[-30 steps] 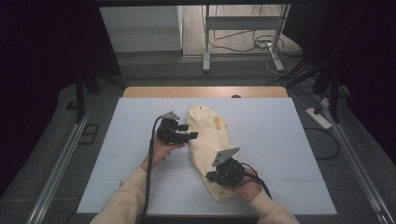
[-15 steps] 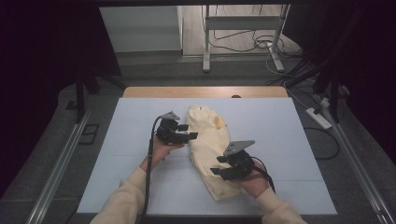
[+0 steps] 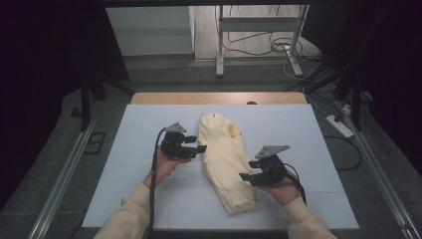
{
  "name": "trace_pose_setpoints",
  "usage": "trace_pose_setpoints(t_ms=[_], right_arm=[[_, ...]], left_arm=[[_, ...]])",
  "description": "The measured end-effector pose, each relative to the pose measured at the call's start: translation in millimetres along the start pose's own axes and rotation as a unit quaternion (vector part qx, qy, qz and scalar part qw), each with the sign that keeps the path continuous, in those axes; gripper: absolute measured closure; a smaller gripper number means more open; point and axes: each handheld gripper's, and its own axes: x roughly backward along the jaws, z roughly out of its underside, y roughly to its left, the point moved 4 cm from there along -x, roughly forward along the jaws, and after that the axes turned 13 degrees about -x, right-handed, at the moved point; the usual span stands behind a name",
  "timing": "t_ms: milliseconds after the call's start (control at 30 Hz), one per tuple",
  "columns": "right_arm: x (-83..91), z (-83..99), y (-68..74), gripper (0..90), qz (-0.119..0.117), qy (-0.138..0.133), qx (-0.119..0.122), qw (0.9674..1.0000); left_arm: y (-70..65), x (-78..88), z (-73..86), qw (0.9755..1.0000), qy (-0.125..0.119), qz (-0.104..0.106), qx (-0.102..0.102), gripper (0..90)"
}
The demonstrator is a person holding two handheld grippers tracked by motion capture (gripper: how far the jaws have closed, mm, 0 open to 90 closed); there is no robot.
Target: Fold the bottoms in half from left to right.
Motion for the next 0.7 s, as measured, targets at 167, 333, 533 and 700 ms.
trace_pose_setpoints(t_ms=[167, 333, 533, 700], right_arm=[[-0.1, 4.6, -3.7, 37.6, 0.012, 0.004, 0.000, 0.9999], [-0.1, 9.5, -8.1, 36.8, 0.019, 0.008, -0.008, 0.9997], [-2.9, 13.1, -13.2, 35.0, 0.027, 0.016, -0.016, 0.9994], [-9.0, 15.1, -16.7, 33.4, 0.033, 0.025, -0.020, 0.9989]], left_arm=[[-3.4, 11.5, 8.0, 1.0000, -0.004, -0.005, 0.002, 32.8], [-10.6, 20.8, 15.9, 1.0000, -0.001, -0.006, -0.002, 32.8], [-12.2, 28.4, 24.7, 1.0000, 0.001, -0.010, -0.002, 32.6], [-10.3, 31.2, 27.3, 0.9999, 0.000, -0.012, 0.001, 32.6]])
